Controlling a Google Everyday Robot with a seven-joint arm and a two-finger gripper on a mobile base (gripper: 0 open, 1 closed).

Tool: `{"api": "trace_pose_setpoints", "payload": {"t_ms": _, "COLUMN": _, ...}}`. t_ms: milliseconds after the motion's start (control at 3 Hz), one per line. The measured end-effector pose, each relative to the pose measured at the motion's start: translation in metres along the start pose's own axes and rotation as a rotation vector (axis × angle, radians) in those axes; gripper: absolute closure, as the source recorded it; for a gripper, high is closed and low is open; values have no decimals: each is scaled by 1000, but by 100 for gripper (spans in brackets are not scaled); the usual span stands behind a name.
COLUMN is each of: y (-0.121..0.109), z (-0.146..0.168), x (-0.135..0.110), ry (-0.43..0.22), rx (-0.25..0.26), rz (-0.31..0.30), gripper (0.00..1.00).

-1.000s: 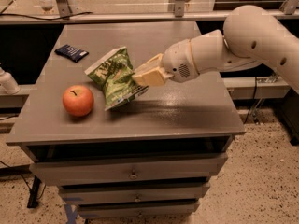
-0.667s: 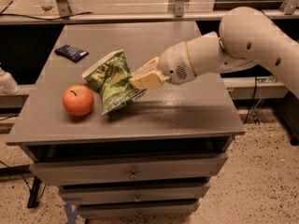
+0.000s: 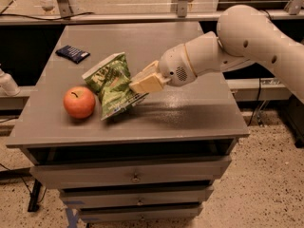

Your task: Move green jalapeno chip bag near apple

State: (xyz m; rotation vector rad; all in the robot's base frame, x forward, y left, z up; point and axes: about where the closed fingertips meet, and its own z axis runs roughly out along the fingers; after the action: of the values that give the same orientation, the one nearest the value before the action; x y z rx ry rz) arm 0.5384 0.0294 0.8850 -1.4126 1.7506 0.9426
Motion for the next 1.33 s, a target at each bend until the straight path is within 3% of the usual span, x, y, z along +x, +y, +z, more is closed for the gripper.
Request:
{"api": "trace_pose_setpoints", "payload": {"t_ms": 667, "y": -4, "z": 2, "x": 2, "ry": 36, "rx": -14, "rz": 10, "gripper": 7}}
{"api": "trace_pose_setpoints", "payload": {"t_ms": 1000, "y": -10, "z": -4, "x": 3, "ry": 70, "rx": -7, "rz": 6, "gripper": 0}}
{"api": "trace_pose_setpoints", "payload": {"t_ms": 1333, "y": -34, "z": -46, "x": 4, "ry": 101, "rx": 144, "rz": -38, "gripper": 0}}
